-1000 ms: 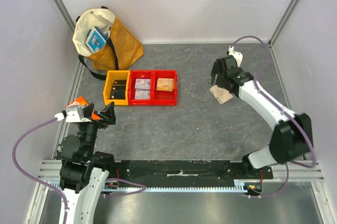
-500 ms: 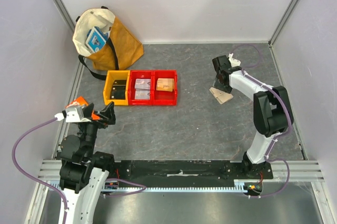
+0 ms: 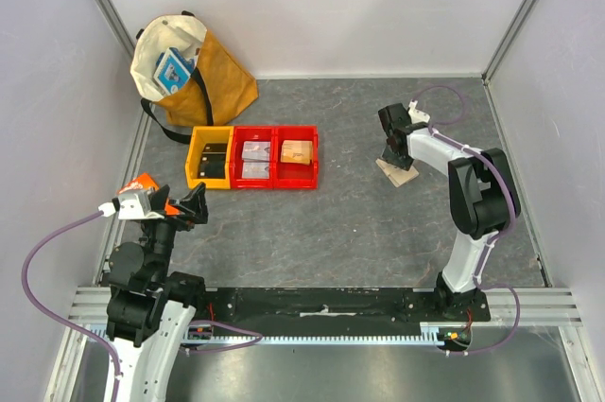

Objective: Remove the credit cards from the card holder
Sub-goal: Move the card holder to the center of the board.

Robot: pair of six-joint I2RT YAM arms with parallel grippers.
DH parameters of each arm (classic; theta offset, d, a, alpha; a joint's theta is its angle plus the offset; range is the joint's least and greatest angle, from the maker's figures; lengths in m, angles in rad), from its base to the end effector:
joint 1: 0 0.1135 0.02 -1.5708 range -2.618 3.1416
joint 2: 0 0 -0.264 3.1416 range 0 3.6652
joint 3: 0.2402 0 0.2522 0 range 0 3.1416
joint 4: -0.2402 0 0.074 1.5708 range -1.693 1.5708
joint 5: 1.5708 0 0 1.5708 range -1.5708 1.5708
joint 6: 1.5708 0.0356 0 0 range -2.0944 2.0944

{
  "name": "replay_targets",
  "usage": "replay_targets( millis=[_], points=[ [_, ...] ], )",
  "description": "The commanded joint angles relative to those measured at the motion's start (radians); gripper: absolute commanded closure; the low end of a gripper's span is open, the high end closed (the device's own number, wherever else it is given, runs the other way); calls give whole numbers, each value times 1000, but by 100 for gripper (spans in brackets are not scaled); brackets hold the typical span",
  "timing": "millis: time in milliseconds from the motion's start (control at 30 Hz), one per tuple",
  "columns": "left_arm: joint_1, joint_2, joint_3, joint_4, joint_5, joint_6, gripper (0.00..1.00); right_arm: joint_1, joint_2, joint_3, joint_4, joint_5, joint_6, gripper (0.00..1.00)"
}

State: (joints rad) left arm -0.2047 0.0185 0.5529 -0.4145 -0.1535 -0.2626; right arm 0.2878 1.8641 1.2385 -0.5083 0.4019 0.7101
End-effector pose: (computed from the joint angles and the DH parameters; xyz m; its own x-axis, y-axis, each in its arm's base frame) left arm 0.0449 -0.0038 0.3078 0.0995 -0.2827 -0.9540 0.0809 0.9579 -0.2754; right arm 0.3637 0.0931 0.1747 -0.7256 0.4109 -0.5519 0.4887 0.8724 0.0071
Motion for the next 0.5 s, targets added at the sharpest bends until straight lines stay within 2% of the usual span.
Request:
replay_targets(
  millis=[0, 200, 367, 467],
  points=[
    [-2, -9, 13, 16, -3, 28, 4, -1, 9, -28, 20, 14, 23, 54],
    [-2, -11, 15, 16, -1, 28, 5, 16, -39, -76, 27, -9, -37, 65],
    [-2, -6, 15, 16, 0, 29, 5, 73, -83, -111, 30, -50, -164, 72],
    [-2, 0, 15, 14, 5, 31, 5, 123, -108, -134, 33, -106, -237, 73]
  ],
)
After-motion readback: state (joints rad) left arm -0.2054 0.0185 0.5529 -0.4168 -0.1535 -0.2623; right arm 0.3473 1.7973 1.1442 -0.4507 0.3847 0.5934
